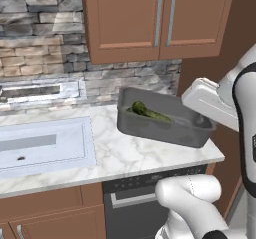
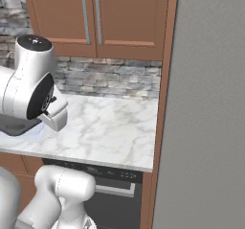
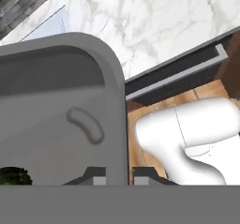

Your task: Take the squash and avocado out of the freezer and place them in the tupperware container on the counter. Then put the tupperware containing the vegetables back in the freezer.

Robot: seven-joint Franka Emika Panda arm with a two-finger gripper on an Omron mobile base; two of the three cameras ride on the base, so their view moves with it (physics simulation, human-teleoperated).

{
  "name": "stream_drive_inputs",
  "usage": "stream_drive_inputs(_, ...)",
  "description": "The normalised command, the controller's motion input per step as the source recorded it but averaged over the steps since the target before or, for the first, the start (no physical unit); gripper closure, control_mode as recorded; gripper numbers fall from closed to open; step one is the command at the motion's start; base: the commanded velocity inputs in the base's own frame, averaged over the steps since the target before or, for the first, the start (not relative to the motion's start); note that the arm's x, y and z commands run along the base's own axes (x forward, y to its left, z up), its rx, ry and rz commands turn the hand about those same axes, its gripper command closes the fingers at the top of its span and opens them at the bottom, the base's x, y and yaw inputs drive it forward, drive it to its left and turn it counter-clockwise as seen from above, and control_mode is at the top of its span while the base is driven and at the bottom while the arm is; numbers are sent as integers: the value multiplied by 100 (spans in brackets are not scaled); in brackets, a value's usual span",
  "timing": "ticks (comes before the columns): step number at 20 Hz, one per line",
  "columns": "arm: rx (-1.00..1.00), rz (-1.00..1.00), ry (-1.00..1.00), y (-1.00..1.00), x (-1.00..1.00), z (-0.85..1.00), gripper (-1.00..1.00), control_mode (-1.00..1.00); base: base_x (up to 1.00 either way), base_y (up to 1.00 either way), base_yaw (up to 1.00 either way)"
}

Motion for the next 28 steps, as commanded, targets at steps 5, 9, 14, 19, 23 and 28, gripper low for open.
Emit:
stream_drive_inputs(5, 0, 0, 0, 0, 0, 0, 100, 100, -95, 0, -3)
stream_drive_inputs(9, 0, 0, 0, 0, 0, 0, 100, 100, -100, 0, -6)
stream_drive_inputs(14, 0, 0, 0, 0, 0, 0, 100, 100, -59, -41, -4)
stream_drive_inputs(19, 0, 0, 0, 0, 0, 0, 100, 100, 2, -96, -3)
stream_drive_inputs(23, 0, 0, 0, 0, 0, 0, 100, 100, 23, -100, 0)
stream_drive_inputs(28, 0, 0, 0, 0, 0, 0, 100, 100, 25, -100, 0)
